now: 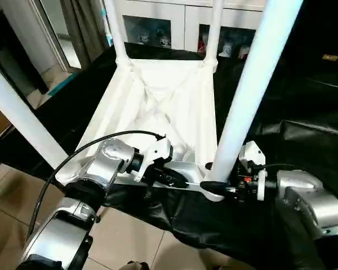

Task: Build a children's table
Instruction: Rotate leg to tighten

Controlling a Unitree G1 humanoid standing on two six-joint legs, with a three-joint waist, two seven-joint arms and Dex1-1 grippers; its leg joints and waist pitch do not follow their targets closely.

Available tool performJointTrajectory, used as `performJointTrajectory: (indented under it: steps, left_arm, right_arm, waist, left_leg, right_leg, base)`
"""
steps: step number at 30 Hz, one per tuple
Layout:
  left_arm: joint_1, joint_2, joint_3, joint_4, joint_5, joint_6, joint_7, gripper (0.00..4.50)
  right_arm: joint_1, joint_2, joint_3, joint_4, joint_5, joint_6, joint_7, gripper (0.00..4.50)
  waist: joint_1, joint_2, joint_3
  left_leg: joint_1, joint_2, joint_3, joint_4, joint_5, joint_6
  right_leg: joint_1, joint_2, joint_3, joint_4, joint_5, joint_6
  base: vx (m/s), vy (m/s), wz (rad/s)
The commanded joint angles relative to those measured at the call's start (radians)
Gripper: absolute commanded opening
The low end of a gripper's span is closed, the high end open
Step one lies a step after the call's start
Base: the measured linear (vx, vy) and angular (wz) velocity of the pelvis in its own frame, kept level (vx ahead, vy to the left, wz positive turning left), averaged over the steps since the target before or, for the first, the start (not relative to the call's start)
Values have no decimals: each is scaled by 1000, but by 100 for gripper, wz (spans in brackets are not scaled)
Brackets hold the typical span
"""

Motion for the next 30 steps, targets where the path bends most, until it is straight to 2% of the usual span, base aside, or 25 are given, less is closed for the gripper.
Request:
performJointTrajectory:
  steps: [1, 2, 3, 4, 5, 6, 7, 8, 9, 10, 12, 14, 15, 16, 18, 19, 22, 24, 26, 28, 29, 30]
  left_arm:
    - [-7, -41, 0, 1, 4, 11, 66, 0]
    - [-24, -68, 13, 31, 21, 13, 170, 0]
    - [-34, -84, 19, 51, 32, 13, 233, 0]
    - [-45, -101, 25, 69, 40, 15, 287, 0]
    - [-54, -120, 30, 85, 47, 20, 343, 0]
    - [-59, -132, 34, 96, 50, 23, 376, 0]
    - [-60, -134, 35, 97, 51, 24, 380, 0]
    - [-79, -182, 48, 131, 61, 30, 498, 0]
    - [-86, -203, 50, 142, 67, 26, 546, 0]
    - [-90, -216, 51, 148, 72, 23, 576, 0]
    - [-95, -239, 50, 154, 75, 21, 609, 0]
    - [-98, -260, 50, 159, 78, 20, 624, 0]
    - [-98, -266, 50, 161, 80, 18, 625, 0]
    - [-98, -270, 44, 163, 81, 11, 614, 0]
    - [-97, -268, 40, 164, 80, 6, 601, 0]
    - [-96, -265, 38, 166, 79, 2, 593, 0]
    - [-85, -238, 26, 156, 74, -11, 512, 0]
    - [-71, -209, 12, 136, 65, -15, 424, 0]
    - [-58, -182, 1, 117, 59, -20, 342, 0]
    - [-48, -157, -8, 102, 52, -24, 275, 0]
    - [-48, -157, -8, 102, 52, -24, 275, 0]
    - [-42, -137, -14, 94, 49, -36, 235, 0]
  right_arm:
    - [-3, 60, -18, 46, -30, 5, -142, 265]
    - [-16, 108, -39, 90, -63, -4, -267, 265]
    - [-22, 130, -49, 112, -78, -7, -326, 263]
    - [-29, 149, -56, 132, -89, -9, -375, 261]
    - [-35, 171, -63, 153, -101, -11, -426, 259]
    - [-40, 186, -67, 168, -109, -12, -463, 259]
    - [-40, 188, -67, 170, -110, -12, -467, 258]
    - [-60, 254, -89, 213, -129, -14, -600, 258]
    - [-66, 282, -91, 222, -132, -11, -639, 257]
    - [-69, 300, -91, 227, -134, -9, -661, 257]
    - [-73, 329, -68, 231, -156, -15, -666, 257]
    - [-77, 353, -42, 230, -166, -27, -650, 257]
    - [-77, 360, -37, 228, -163, -31, -639, 257]
    - [-76, 367, -32, 219, -145, -40, -618, 291]
    - [-74, 366, -32, 209, -132, -41, -603, 326]
    - [-73, 363, -34, 202, -126, -42, -593, 329]
    - [-61, 310, -25, 161, -104, -26, -509, 347]
    - [-48, 249, -10, 121, -81, -12, -406, 347]
    - [-39, 195, -4, 90, -66, 0, -323, 347]
    - [-32, 143, 2, 66, -53, 7, -251, 347]
    - [-32, 143, 2, 66, -53, 7, -251, 347]
    - [-28, 104, 5, 47, -40, 15, -197, 347]
  waist:
    - [-6, -19, -56]
    - [-9, -19, -56]
    - [-20, -17, -51]
    - [-24, -21, -52]
    - [-34, -21, -50]
    - [-34, -21, -50]
    - [-37, -20, -50]
    - [-42, -19, -49]
    - [-48, -21, -47]
    - [-49, -20, -48]
    - [-48, -16, -48]
    - [-49, -16, -48]
    - [-50, -17, -47]
    - [-50, -16, -47]
    - [-50, -15, -50]
    - [-50, -13, -50]
    - [-49, -15, -49]
    - [-48, -15, -50]
    - [-43, -14, -52]
    - [-40, -14, -56]
    - [-39, -13, -57]
    - [-38, -10, -58]
  left_leg:
    - [29, 28, -14, -74, -254, 63]
    - [28, 28, -16, -75, -261, 55]
    - [29, 25, -17, -80, -301, 29]
    - [31, 24, -20, -82, -319, 15]
    - [28, 22, -25, -86, -339, -4]
    - [28, 22, -25, -86, -339, -4]
    - [32, 22, -23, -86, -356, -5]
    - [31, 22, -23, -85, -362, -3]
    - [30, 17, -24, -86, -386, -8]
    - [35, 18, -26, -88, -392, -9]
    - [37, 18, -25, -88, -396, -4]
    - [31, 19, -27, -92, -390, 2]
    - [31, 18, -27, -93, -397, 4]
    - [32, 19, -28, -95, -402, 4]
    - [33, 20, -28, -95, -398, 6]
    - [31, 22, -29, -98, -384, 9]
    - [34, 22, -29, -98, -409, 14]
    - [32, 23, -29, -98, -396, 19]
    - [30, 24, -26, -95, -356, 40]
    - [26, 25, -22, -88, -285, 64]
    - [26, 26, -21, -85, -267, 69]
    - [27, 26, -18, -83, -253, 74]
  right_leg:
    - [38, -5, 3, -60, -199, -251]
    - [37, -6, 4, -60, -213, -245]
    - [30, -5, 3, -68, -275, -230]
    - [33, -5, 1, -71, -311, -217]
    - [33, -5, 2, -75, -359, -185]
    - [33, -5, 2, -75, -359, -185]
    - [27, -4, 4, -81, -370, -177]
    - [26, -3, 5, -82, -362, -174]
    - [25, -2, 2, -86, -400, -160]
    - [24, -3, 2, -92, -433, -144]
    - [22, -2, 3, -96, -434, -139]
    - [26, -1, 1, -95, -413, -135]
    - [26, -1, 0, -96, -418, -132]
    - [27, -1, 0, -97, -422, -131]
    - [28, -2, 0, -97, -413, -132]
    - [30, -2, 0, -94, -376, -142]
    - [32, -3, 1, -97, -391, -144]
    - [35, -3, 1, -96, -369, -148]
    - [40, -6, 3, -89, -303, -173]
    - [47, -6, 0, -78, -212, -207]
    - [49, -5, -1, -75, -188, -217]
    - [47, -5, 0, -73, -166, -226]
  base:
    - [0, 0, 0]
    - [0, 0, 0]
    - [0, 0, 0]
    - [0, 0, 0]
    - [0, 0, 0]
    - [0, 0, 0]
    - [0, 0, 0]
    - [0, 0, 0]
    - [0, 0, 0]
    - [0, 0, 0]
    - [0, 0, 0]
    - [0, 0, 0]
    - [0, 0, 0]
    - [0, 0, 0]
    - [0, 0, 0]
    - [0, 0, 0]
    - [0, 0, 0]
    - [0, 0, 0]
    - [0, 0, 0]
    - [0, 0, 0]
    - [0, 0, 0]
    - [0, 0, 0]
